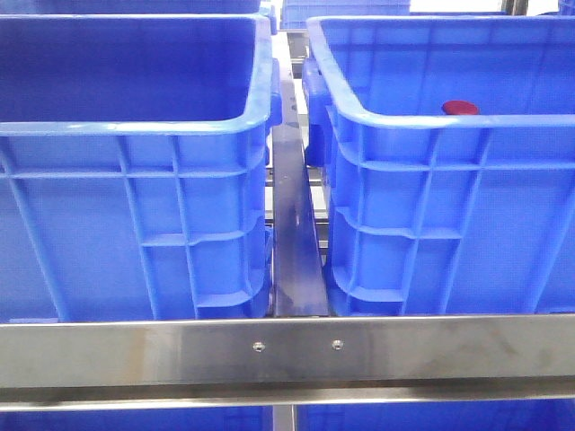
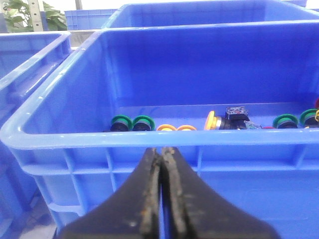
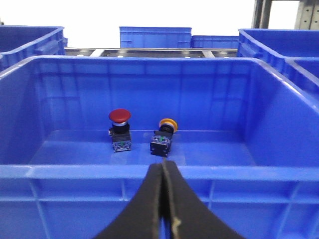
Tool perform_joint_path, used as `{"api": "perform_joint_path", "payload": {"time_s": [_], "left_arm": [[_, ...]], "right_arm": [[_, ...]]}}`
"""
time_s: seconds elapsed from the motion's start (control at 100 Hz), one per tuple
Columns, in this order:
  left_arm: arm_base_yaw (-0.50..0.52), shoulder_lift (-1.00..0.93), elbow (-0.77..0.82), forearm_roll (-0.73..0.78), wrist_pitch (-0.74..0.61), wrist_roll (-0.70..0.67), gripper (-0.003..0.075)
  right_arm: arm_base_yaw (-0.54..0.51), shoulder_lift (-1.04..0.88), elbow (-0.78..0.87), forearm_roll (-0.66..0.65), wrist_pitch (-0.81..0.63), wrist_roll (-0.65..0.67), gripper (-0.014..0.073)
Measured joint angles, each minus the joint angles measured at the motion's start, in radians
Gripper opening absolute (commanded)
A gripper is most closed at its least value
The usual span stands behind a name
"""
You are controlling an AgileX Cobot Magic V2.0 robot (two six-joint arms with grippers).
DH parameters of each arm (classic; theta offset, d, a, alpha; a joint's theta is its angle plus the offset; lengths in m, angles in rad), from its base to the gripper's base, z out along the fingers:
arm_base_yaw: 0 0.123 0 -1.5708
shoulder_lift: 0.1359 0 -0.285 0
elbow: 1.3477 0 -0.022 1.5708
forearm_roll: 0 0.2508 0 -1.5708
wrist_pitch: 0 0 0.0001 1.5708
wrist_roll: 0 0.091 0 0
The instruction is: Pick red and yellow buttons and place in box
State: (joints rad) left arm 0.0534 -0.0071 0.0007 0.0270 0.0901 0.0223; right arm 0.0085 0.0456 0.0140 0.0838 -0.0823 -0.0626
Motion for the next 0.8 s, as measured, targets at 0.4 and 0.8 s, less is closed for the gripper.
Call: {"api": "perform_joint_path", "payload": {"time_s": [0.4,0.8], "left_arm": [[0.0,0.0,0.0,0.0,0.0,0.0,-0.002],[0.0,0.0,0.0,0.0,0.0,0.0,-0.002]], "right_arm": [[-0.05,-0.056,0.015,-0.084,0.065,0.078,-0.006],[-0.05,-0.056,0.015,-0.084,0.069,0.08,-0.006]]}}
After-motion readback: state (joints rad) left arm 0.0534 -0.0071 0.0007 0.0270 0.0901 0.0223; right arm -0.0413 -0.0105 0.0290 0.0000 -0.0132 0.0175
